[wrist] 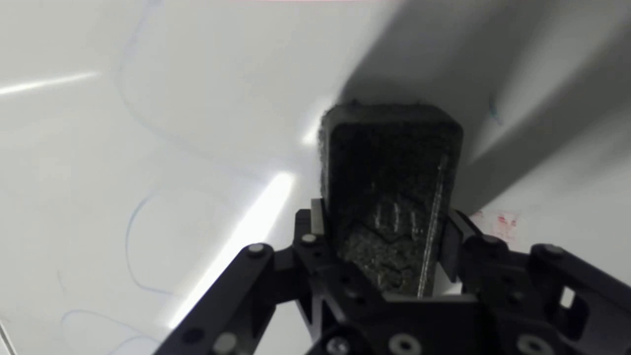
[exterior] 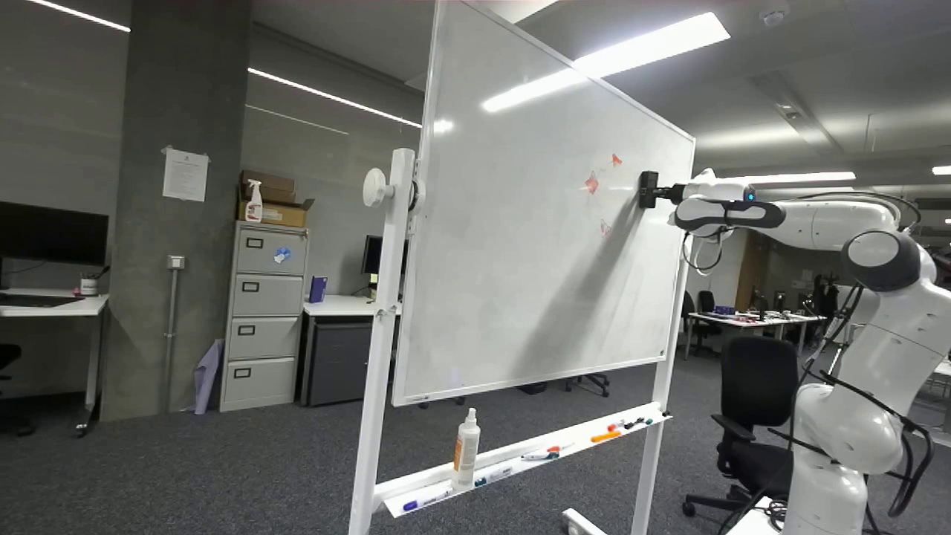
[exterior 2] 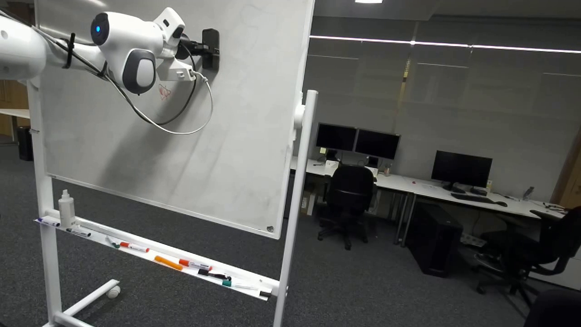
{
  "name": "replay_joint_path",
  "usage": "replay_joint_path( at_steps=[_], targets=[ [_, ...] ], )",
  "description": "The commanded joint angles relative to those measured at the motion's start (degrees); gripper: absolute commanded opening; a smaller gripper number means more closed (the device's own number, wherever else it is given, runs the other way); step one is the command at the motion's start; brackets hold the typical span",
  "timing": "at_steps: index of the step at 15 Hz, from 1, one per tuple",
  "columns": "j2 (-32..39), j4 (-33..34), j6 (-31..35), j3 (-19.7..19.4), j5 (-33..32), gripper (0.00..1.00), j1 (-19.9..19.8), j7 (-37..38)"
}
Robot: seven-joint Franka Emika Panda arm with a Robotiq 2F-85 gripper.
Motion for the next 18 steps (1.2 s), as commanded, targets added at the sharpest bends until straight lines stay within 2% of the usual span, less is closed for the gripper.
replay_joint_path(
  at_steps=[1,7,18],
  targets=[
    [3.1,3.1,-1.8,-0.8,1.4,0.31,0.8,1.2],
    [3.7,-0.6,-0.6,3.0,0.1,0.31,-0.5,1.0],
    [0.3,-9.5,0.0,13.4,-1.2,0.31,-6.1,0.1]
  ],
)
